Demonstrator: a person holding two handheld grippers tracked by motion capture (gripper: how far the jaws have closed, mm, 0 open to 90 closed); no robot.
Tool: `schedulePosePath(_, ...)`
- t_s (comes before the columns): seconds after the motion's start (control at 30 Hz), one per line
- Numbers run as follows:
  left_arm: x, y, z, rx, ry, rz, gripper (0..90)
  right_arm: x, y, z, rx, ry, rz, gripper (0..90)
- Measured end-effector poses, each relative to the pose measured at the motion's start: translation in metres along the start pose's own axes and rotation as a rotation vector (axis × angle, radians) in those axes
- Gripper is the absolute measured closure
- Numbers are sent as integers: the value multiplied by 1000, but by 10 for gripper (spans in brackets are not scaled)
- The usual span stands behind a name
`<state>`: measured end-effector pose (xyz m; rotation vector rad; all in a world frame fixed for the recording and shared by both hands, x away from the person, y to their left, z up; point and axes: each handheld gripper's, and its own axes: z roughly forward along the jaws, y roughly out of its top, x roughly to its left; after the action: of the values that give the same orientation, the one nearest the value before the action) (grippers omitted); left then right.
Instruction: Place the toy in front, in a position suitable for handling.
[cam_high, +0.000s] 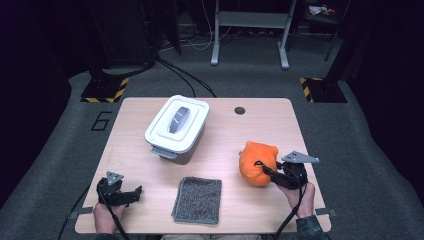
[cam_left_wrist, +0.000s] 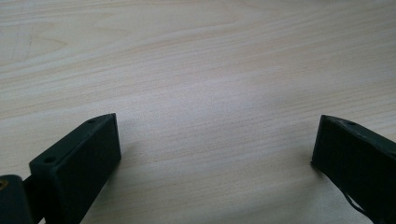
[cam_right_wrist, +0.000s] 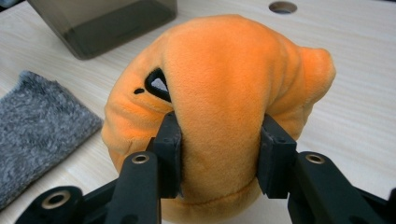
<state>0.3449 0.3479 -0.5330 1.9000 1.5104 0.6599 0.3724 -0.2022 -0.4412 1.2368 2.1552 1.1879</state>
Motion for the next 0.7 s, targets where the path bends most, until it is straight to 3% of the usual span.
schedulePosePath(0.7, 0, 0, 0, 0, 3, -1, 7, -3, 38, 45, -28, 118, -110, 580)
